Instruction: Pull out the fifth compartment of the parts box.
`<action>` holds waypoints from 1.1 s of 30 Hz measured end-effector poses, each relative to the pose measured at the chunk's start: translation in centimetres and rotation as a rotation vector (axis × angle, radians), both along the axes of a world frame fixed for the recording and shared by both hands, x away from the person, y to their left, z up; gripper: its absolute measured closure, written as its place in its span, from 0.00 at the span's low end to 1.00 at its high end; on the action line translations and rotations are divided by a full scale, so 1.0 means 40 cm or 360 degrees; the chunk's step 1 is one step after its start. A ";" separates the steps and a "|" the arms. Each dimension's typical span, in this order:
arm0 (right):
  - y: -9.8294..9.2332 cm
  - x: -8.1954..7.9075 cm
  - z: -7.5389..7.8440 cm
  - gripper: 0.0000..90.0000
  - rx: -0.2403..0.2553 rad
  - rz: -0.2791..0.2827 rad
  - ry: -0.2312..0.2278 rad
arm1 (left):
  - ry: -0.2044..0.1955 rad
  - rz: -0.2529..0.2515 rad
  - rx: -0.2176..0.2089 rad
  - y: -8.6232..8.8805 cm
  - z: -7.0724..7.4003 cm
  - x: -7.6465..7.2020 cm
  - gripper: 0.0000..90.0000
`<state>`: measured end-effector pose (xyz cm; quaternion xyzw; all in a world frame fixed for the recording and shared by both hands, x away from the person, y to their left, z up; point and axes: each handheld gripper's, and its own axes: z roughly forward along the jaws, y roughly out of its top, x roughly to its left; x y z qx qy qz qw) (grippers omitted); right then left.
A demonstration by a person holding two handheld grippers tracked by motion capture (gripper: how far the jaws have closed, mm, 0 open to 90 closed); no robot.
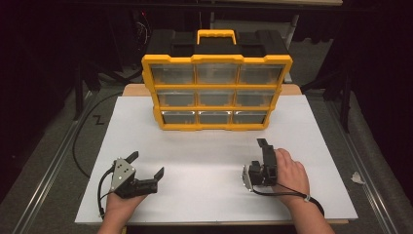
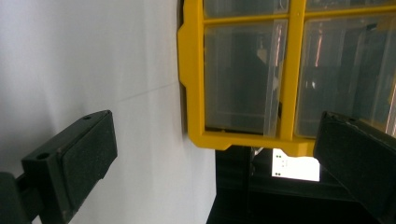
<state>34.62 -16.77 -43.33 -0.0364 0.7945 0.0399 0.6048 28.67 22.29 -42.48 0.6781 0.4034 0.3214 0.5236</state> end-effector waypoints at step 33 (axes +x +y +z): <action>0.160 0.078 0.054 0.16 0.0031 0.0072 -0.0212 | -0.0018 -0.0008 -0.0012 0.001 0.000 -0.001 0.00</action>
